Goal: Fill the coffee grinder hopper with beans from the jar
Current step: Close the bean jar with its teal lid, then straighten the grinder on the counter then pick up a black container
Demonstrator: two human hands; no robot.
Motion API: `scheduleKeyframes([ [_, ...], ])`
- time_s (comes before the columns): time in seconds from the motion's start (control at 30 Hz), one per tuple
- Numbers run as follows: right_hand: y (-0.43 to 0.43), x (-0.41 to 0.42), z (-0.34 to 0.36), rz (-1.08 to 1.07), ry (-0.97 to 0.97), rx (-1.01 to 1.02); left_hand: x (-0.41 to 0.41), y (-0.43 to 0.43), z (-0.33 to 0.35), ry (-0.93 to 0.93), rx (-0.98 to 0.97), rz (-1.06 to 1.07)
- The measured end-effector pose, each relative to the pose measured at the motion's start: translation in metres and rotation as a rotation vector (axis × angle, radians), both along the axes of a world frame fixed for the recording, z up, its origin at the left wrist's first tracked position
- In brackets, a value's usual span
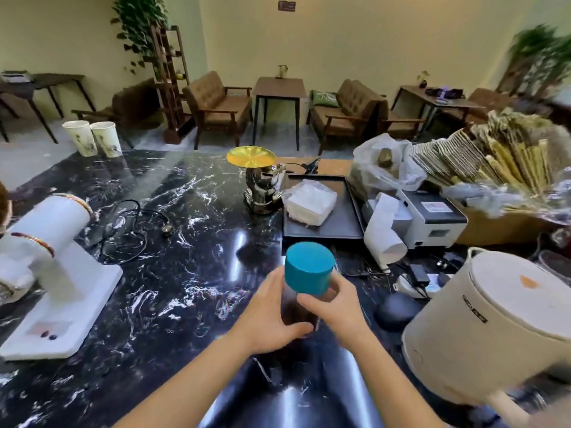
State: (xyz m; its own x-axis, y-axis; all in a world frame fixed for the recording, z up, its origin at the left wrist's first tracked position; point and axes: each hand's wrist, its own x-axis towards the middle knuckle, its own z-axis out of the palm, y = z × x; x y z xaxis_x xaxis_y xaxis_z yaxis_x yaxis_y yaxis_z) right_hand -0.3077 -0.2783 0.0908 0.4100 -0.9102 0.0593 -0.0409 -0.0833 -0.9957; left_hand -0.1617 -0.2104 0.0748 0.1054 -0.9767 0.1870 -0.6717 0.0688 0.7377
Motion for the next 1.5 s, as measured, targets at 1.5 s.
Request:
scheduleKeyframes([
  [1.5, 0.248, 0.305, -0.088, 0.028, 0.924, -0.327, 0.328, 0.314, -0.079, -0.197, -0.017, 0.072],
])
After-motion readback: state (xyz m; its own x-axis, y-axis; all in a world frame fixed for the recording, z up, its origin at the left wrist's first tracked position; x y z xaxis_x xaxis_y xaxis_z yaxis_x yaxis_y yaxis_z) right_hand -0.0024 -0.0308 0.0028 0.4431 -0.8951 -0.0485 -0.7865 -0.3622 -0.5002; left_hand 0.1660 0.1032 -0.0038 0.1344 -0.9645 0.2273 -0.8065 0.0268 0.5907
